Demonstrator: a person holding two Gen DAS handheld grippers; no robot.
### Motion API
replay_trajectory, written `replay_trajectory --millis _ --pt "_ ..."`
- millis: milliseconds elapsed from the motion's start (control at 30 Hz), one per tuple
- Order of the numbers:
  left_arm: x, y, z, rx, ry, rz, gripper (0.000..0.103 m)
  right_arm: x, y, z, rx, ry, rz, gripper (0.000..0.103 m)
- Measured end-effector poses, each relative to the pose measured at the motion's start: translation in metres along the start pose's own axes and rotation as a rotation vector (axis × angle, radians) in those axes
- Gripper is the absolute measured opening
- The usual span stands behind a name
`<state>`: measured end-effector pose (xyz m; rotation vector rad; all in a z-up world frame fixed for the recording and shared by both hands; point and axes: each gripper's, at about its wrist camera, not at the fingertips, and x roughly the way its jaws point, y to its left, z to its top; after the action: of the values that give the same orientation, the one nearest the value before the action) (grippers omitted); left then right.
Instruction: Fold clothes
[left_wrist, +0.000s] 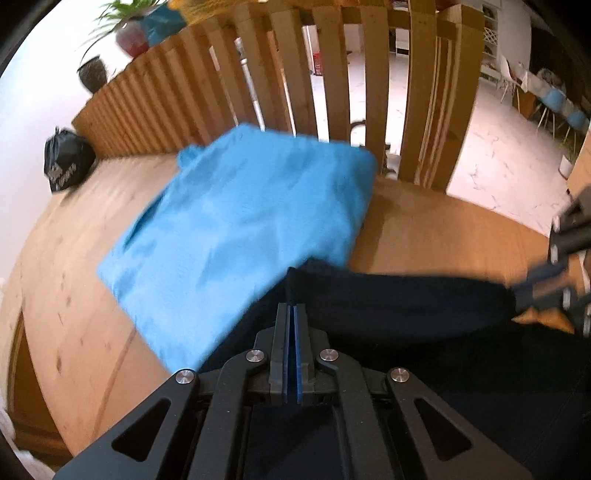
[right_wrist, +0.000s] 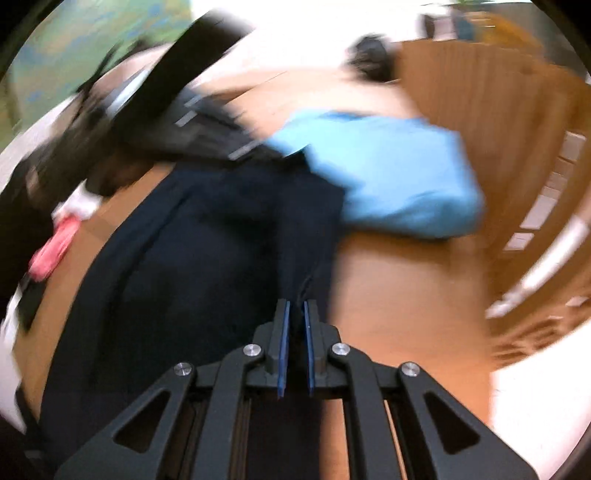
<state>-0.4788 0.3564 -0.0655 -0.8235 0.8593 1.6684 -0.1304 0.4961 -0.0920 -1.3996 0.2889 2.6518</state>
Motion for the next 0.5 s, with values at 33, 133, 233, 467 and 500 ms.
replay_trajectory --millis 33,133,233,467,500 --pt "0.001 0.004 -0.016 -0.008 0.032 0.010 0.005 0.014 0.008 -0.004 -0.015 0.074 0.042 0.011" --pt "0.002 0.021 -0.057 -0.053 0.134 0.055 0.005 0.013 0.001 -0.009 0.027 0.076 0.083 0.012" --pt "-0.009 0.031 -0.061 -0.091 0.128 0.079 0.004 -0.005 -0.038 -0.010 0.149 -0.010 0.024 0.019" --pt "0.002 0.000 -0.004 0.017 0.049 0.044 0.026 0.013 -0.075 -0.020 0.225 0.037 -0.031 0.020" --pt "0.009 -0.003 0.003 0.031 0.056 0.049 0.026 0.016 -0.072 -0.022 0.220 0.044 -0.010 0.020"
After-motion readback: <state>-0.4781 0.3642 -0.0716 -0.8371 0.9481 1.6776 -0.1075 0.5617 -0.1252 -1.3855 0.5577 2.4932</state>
